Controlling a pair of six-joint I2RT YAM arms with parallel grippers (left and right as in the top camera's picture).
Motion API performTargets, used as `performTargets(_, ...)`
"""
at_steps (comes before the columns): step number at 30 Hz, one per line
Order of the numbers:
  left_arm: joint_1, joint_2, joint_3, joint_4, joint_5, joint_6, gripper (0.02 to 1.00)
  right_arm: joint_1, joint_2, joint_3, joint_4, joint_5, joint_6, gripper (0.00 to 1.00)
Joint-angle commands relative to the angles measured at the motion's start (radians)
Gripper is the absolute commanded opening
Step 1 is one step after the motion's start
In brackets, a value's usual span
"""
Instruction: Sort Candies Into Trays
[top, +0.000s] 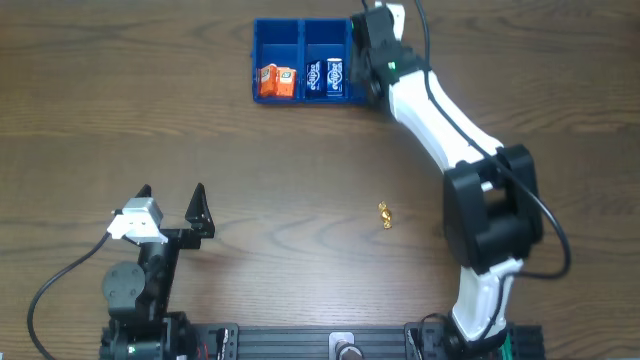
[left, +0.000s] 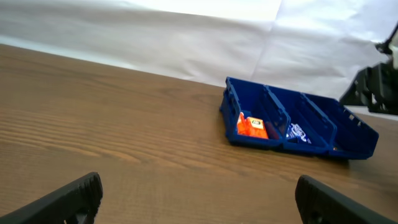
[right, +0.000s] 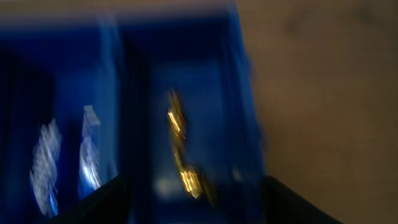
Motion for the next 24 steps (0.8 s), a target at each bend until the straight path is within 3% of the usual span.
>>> performTargets(1,0.002,-0.006,-0.020,-0.031,0.018,0.011,0.998,0.059,-0.412,-0.390,0.010,-0.074,0.015,0.691)
performTargets(3,0.002,-0.006,-0.020,-0.031,0.018,0.011,0.998,0.115,-0.569,-0.565,-0.068,-0.142,0.104,0.687)
performTargets(7,0.002,-0.006,-0.020,-0.031,0.018,0.011,0.998,0.190,-0.605,-0.736,-0.228,-0.156,0.238,0.687)
performTargets(14,0.002,-0.006,-0.020,-0.031,0.018,0.011,0.998,0.190,-0.399,-0.739,-0.246,-0.144,0.237,0.684)
performTargets(18,0.002,-0.006,-0.020,-0.031,0.018,0.011,0.998,0.190,-0.383,-0.739,-0.250,-0.145,0.238,0.538)
performTargets(20,0.002,-0.006,-0.020,-0.031,0.018,0.011,0.998,0.190,-0.382,-0.739,-0.250,-0.146,0.240,0.375)
performTargets(24,0.002,-0.006,-0.020,-0.031,0.018,0.011,0.998,0.190,-0.382,-0.739,-0.243,-0.148,0.241,0.297)
